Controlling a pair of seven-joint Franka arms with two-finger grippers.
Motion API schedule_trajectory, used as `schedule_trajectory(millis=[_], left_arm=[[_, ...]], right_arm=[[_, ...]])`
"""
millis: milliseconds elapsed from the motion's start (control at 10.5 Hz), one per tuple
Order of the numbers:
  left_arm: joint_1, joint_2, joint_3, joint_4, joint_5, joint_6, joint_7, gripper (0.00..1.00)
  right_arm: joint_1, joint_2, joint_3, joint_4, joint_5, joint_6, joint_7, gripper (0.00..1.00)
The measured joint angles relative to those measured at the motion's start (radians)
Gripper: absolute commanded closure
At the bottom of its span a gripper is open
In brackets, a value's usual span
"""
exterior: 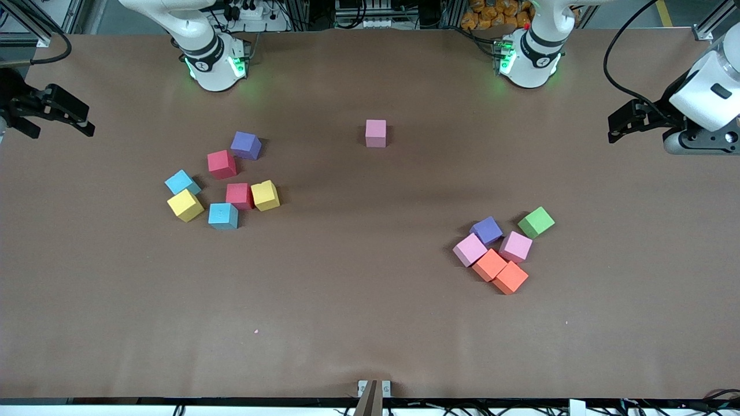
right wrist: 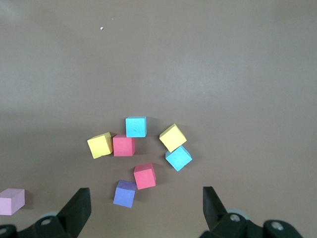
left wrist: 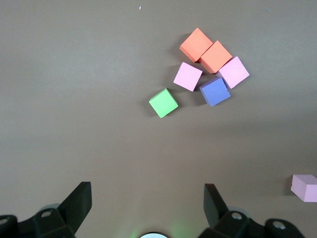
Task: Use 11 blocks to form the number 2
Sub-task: 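Move the left gripper to the blue cube while the right gripper reaches yellow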
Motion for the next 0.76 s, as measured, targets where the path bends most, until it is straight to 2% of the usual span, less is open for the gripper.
schedule_trajectory(millis=[478,764], left_arm=[[0.000,0.017,-0.001,-0.002,-0.001,0.000,0.000,0.00],[-0.014,0.105,-0.039,-0.024,-0.010,0.096,-0.001,0.00]], right_arm=[[-0.001,0.000,-0.001,0.000,0.021,0.021,0.001,0.00],[-0.003,0.000,-0.006,0.001,0.023,0.021,0.002,0.00]])
